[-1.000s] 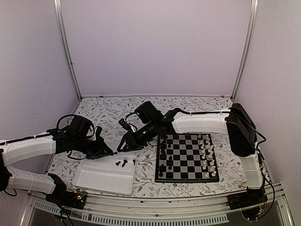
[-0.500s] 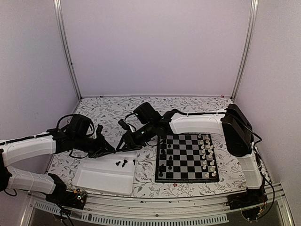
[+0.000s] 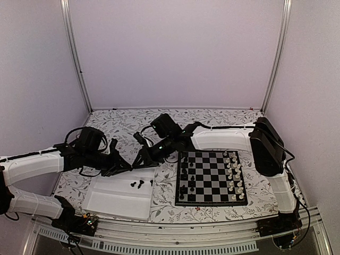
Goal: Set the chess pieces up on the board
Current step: Place the chess piece on the chessboard.
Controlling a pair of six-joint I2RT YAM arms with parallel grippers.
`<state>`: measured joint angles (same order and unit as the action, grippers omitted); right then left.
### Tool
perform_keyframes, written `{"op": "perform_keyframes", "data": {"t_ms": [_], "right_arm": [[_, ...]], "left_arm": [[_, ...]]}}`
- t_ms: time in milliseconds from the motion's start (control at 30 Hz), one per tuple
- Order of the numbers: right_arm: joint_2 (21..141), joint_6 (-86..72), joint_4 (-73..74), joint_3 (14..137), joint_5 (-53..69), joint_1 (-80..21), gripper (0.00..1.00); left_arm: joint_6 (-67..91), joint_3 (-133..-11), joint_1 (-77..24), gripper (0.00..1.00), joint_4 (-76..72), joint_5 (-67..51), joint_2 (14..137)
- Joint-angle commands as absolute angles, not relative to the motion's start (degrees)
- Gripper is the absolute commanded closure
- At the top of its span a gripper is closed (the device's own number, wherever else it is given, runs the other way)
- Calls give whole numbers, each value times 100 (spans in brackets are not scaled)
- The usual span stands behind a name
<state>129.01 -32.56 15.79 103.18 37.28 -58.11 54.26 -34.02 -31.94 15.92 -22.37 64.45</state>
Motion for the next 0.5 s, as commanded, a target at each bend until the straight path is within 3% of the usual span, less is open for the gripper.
{"op": "perform_keyframes", "data": {"t_ms": [0, 233, 467], "right_arm": [[13129, -3296, 1476, 10477, 3830, -5768, 78], [13169, -3355, 1477, 10441, 3840, -5714, 76], [13118, -3301, 1415, 10437, 3813, -5656, 89]], "left_arm": [[5423, -3533, -3120, 89, 1411, -2320, 6515], [5393, -3586, -3120, 89, 1336, -2389, 6640], [5329, -3661, -3121, 89, 1307, -2426, 6794]]}}
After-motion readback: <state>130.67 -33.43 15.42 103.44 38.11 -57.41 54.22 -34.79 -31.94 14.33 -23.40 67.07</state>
